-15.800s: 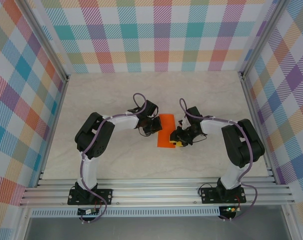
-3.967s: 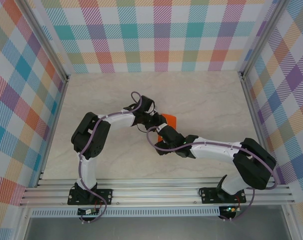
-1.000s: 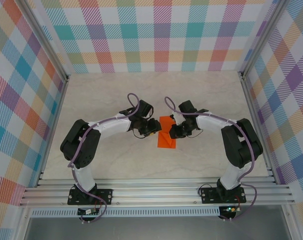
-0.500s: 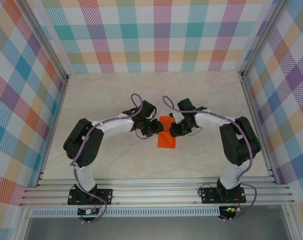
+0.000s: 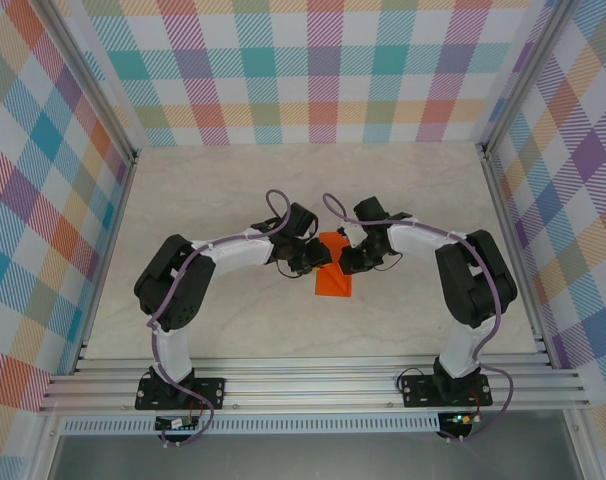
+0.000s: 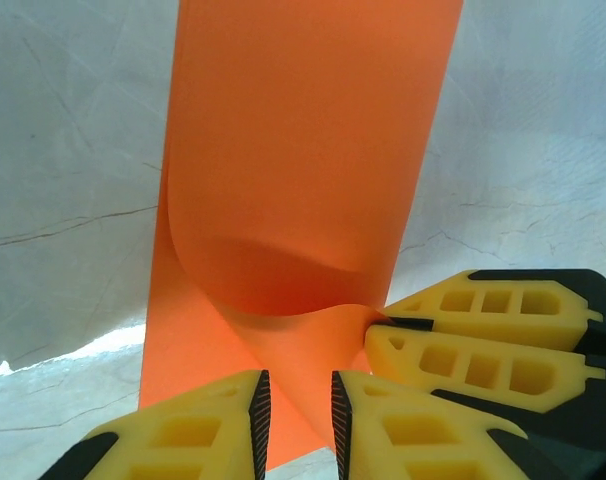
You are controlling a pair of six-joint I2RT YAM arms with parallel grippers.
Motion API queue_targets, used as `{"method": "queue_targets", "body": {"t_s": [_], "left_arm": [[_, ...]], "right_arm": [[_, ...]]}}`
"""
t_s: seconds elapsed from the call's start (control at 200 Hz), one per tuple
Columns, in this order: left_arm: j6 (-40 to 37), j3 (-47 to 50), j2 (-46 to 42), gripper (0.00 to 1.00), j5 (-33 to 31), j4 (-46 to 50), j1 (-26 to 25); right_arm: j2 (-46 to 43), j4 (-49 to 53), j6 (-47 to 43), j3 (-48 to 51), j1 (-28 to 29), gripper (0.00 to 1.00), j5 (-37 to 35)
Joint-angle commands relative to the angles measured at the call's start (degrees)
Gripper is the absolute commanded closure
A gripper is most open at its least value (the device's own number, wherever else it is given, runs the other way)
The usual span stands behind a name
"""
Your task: Fold a paper plane with a square sheet of paper (pick it up from the middle)
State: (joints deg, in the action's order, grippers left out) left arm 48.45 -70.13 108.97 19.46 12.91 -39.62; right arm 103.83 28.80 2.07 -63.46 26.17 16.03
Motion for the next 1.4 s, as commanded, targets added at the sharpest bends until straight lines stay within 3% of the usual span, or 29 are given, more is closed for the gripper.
{"method": "queue_targets", "body": {"t_s": [0.0,1.04,1.395], "left_arm": [[1.2,-0.3,0.5,0.75,0.1,-1.6,-0.6],[3.6,-2.2,4.7,0.77,1.6,-5.9,-0.8],[4.0,-1.7,4.9,0.77,1.0,-6.0,-0.9]], "right_arm": [[1.0,1.2,-1.7,-1.7,-0.5,0.87,0.1],[3.4,2.7,-1.0,-4.1,-1.9,0.86,-0.5],[-1.3,0.3,3.0,-0.9,-2.7,0.69,8.5]]}}
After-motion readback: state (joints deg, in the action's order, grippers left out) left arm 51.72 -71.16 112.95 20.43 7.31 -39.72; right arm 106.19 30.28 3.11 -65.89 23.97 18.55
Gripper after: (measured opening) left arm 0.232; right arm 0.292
